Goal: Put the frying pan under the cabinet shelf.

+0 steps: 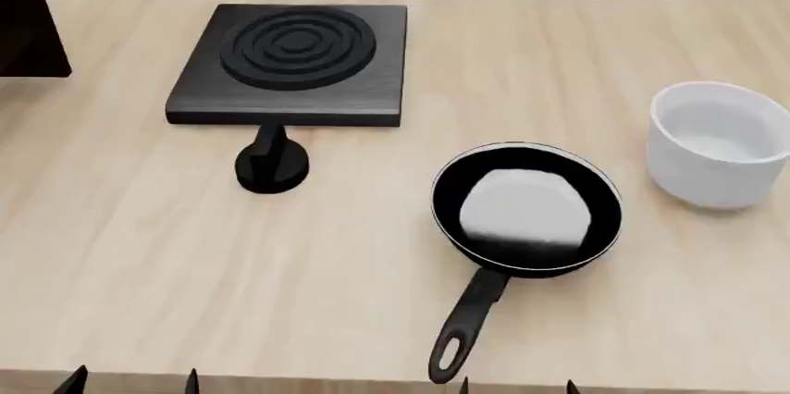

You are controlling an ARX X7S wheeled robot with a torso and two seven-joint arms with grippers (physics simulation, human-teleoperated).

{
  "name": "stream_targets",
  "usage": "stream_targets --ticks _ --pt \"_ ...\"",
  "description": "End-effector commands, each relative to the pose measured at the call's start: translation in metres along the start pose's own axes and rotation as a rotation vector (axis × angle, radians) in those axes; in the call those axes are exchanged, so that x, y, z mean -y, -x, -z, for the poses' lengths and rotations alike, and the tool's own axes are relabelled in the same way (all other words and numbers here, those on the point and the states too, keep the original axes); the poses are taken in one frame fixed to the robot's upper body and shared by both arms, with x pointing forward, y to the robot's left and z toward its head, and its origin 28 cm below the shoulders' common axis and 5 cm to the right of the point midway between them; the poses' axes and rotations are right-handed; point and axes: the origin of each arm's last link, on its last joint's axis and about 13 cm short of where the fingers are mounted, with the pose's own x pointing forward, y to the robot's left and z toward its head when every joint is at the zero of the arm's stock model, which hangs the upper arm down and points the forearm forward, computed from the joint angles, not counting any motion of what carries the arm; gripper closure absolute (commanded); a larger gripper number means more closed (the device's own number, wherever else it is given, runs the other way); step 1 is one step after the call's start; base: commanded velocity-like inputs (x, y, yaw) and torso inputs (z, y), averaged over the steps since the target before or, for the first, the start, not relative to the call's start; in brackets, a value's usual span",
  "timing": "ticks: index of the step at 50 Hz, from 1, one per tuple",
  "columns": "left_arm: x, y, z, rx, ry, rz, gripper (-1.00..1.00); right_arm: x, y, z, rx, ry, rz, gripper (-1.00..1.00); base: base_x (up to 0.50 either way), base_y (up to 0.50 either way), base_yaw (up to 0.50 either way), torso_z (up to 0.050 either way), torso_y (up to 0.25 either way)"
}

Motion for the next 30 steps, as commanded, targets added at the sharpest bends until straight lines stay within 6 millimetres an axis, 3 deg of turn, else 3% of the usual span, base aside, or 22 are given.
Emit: stream_targets --ticks 1,8,17,22,30 --pt "0.000 -0.002 0.001 0.000 0.000 0.000 -1.00 0.000 -0.001 0.001 0.000 0.000 0.000 -1.00 0.00 0.00 0.00 0.000 0.000" --pt "0.003 -0.003 -0.010 0.007 -0.007 0.002 -1.00 0.006 -0.007 -0.017 -0.042 0.025 0.016 -1.00 0.00 0.00 0.00 0.000 0.000" --pt "0.006 -0.006 -0.038 -0.029 -0.060 0.008 -1.00 0.016 -0.007 -0.065 -0.057 0.071 0.041 -1.00 0.00 0.00 0.00 0.000 0.000" --pt "0.004 -0.016 -0.065 -0.043 -0.046 -0.019 -1.00 0.023 -0.008 -0.097 -0.059 0.128 0.050 -1.00 0.00 0.00 0.00 0.000 0.000" --pt "-0.003 -0.039 -0.102 -0.051 -0.045 -0.025 -1.00 0.033 -0.021 -0.131 -0.094 0.179 0.065 -1.00 0.00 0.00 0.00 0.000 0.000"
